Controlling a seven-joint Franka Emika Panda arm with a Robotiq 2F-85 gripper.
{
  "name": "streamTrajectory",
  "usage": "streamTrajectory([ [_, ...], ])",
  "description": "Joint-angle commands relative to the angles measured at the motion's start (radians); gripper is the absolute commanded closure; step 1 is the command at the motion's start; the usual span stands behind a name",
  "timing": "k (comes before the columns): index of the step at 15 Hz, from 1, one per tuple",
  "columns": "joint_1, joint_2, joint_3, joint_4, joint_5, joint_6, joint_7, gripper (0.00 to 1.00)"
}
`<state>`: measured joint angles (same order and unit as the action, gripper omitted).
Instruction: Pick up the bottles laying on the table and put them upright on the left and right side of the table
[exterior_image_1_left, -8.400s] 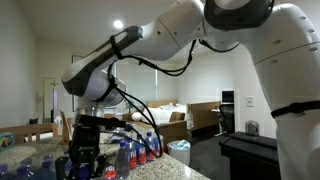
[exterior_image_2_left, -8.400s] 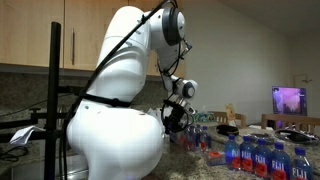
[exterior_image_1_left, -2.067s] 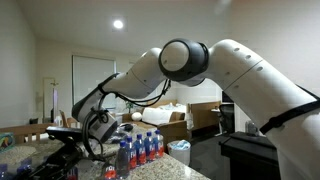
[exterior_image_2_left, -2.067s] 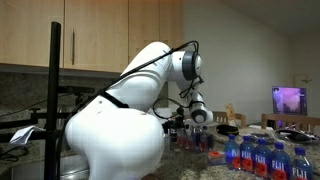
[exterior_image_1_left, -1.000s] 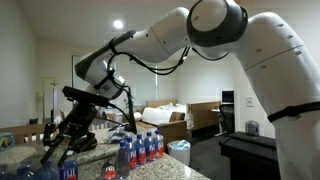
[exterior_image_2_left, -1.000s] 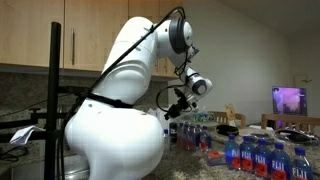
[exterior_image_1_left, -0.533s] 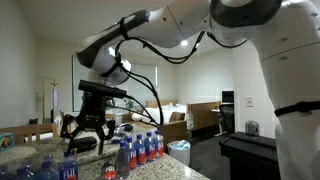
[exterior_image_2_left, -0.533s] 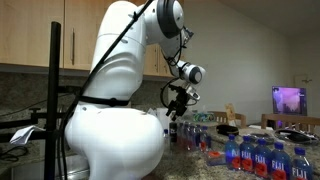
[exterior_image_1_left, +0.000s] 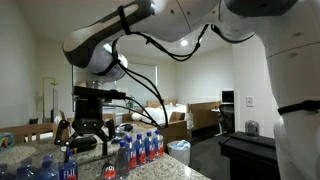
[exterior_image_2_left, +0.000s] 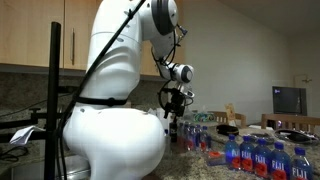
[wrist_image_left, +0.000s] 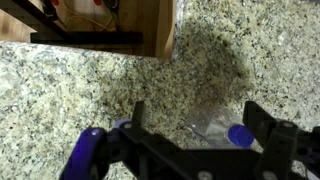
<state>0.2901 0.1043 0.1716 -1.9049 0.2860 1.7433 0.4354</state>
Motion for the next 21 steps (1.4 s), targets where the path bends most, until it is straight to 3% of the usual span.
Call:
streamTrajectory([
  [1, -0.028, 0.005, 0.010, 0.009, 0.016, -0.018, -0.028, 0.00],
  [4, -0.077, 0.002, -0.022, -0.014, 0.092, -0.017, -0.060, 0.00],
  [10, -0.139, -0.017, -0.070, -0.037, 0.157, 0.099, 0.021, 0.00],
  [14, -0.126, 0.013, -0.072, -0.030, 0.101, 0.235, 0.139, 0.00],
  [17, -0.102, 0.066, -0.078, -0.011, -0.044, 0.316, 0.320, 0.00],
  [21, -0.092, 0.111, -0.100, 0.010, -0.185, 0.248, 0.539, 0.00],
])
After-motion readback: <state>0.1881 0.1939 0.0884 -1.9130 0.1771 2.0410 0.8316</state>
